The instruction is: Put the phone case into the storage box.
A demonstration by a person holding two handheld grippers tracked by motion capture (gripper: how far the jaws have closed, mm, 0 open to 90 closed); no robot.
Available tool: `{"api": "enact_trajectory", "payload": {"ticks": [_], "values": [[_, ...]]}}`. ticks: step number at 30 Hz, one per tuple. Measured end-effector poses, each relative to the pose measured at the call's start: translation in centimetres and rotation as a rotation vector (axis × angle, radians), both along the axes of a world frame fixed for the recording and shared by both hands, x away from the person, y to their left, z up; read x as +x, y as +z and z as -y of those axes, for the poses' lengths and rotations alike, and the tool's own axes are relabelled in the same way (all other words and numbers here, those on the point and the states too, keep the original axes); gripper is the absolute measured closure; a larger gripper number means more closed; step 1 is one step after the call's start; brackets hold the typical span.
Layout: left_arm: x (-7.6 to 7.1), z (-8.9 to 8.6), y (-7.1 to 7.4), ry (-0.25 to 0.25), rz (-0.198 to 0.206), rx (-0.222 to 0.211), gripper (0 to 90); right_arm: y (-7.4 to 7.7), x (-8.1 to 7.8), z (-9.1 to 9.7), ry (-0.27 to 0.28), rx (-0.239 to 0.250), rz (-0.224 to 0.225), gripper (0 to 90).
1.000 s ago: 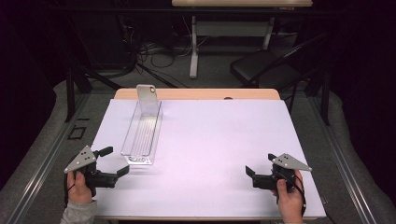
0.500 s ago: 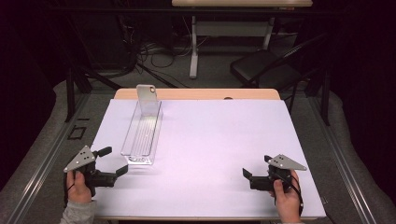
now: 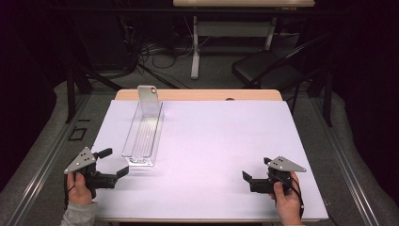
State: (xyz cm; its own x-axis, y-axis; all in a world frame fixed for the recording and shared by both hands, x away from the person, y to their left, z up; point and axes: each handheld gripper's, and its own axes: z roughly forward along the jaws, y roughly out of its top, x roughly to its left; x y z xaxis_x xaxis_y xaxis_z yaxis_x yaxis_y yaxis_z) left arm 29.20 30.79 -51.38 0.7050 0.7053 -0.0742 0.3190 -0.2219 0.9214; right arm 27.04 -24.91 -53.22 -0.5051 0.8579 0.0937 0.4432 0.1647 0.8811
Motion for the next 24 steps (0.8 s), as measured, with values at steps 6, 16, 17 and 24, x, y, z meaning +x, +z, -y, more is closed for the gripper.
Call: {"api": "enact_trajectory", "payload": {"ticks": [6, 16, 17, 24], "values": [[0.04, 0.01, -0.05, -0.005, -0.004, -0.003, 0.3, -0.22, 0.06, -0.16, 0.005, 0.002, -0.013, 1.9], [0.04, 0.02, -0.11, -0.002, -0.003, -0.005, 0.3, -0.27, 0.05, -0.29, 0.019, -0.003, -0.016, 2.4], [0.04, 0.02, -0.10, -0.003, -0.005, -0.003, 0.3, -0.28, 0.05, -0.31, 0.019, -0.003, -0.019, 2.6], [0.06, -0.02, -0.10, 0.005, -0.005, 0.000, 0.3, -0.34, 0.03, -0.41, 0.023, 0.003, -0.020, 4.2]]}}
